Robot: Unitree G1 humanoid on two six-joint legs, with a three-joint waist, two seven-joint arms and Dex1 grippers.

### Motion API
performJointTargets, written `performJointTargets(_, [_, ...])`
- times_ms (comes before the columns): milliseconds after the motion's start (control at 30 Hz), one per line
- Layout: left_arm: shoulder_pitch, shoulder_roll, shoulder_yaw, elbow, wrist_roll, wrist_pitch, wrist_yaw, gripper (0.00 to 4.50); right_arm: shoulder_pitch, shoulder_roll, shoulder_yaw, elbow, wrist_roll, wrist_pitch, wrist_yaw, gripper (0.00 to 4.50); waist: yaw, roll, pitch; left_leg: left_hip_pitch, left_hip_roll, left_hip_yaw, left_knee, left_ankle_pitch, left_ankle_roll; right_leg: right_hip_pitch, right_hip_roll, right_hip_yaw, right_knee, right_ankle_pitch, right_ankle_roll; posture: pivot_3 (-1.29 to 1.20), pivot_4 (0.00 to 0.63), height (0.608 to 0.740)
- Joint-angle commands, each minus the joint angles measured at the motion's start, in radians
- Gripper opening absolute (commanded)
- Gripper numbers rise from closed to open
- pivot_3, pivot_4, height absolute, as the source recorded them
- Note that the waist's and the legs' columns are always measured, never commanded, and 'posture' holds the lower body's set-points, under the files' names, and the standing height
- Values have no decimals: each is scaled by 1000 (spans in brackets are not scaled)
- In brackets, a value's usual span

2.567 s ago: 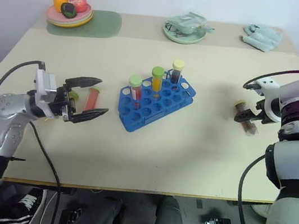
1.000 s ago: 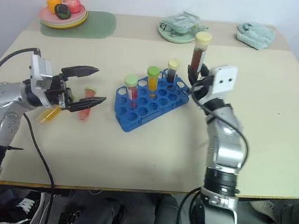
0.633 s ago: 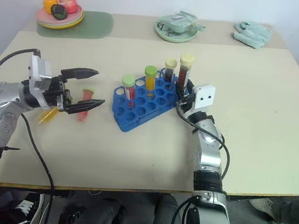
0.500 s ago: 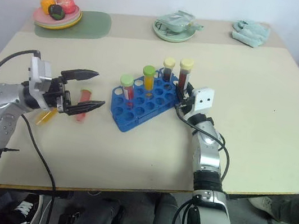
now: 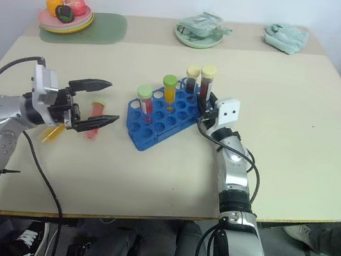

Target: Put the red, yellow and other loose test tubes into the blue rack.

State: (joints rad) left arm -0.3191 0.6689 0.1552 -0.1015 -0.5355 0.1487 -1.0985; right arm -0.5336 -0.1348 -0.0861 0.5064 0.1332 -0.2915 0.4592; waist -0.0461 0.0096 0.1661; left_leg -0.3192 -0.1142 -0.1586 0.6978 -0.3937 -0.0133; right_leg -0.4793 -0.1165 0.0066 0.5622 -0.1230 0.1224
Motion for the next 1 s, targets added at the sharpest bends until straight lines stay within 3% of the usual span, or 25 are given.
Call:
performJointTargets(33, [-9,16,33,-35,-16,-2,6,4500,0,9,16,-26,0,-24,-6,798,0,0,0,0,0,0,0,0,0,0,0,0,0,0,0,0,150,740])
performJointTargets(200, [-12,19,34,-36,-15,1,10,4500,-12,-10,-29,0,84,22,53,798,1,0,0,0,0,0,0,0,0,0,0,0,0,0,0,0,150,740])
performJointTargets(400, [-13,20,36,-37,-19,3,18,4500,-9,-13,-43,-21,122,50,80,3749,1,0,0,0,0,0,0,0,0,0,0,0,0,0,0,0,150,740])
performJointTargets(467, [-11,21,34,-38,-16,0,17,4500,-11,-17,-41,-22,117,47,80,4487,1,0,0,0,0,0,0,0,0,0,0,0,0,0,0,0,150,740])
performJointTargets(700, [3,22,39,-60,-21,15,29,4500,38,-109,-48,-128,167,123,181,4487,4,0,0,0,0,0,0,0,0,0,0,0,0,0,0,0,150,740])
performJointTargets(867, [29,40,69,-100,-40,58,46,4500,128,-271,-95,-313,293,309,317,4487,6,0,0,0,0,0,0,0,0,0,0,0,0,0,0,0,150,740])
performJointTargets(1000, [69,97,103,-143,-27,119,80,4500,213,-480,-166,-491,412,504,442,4487,11,1,0,-1,0,0,0,0,1,0,0,0,0,0,0,0,150,740])
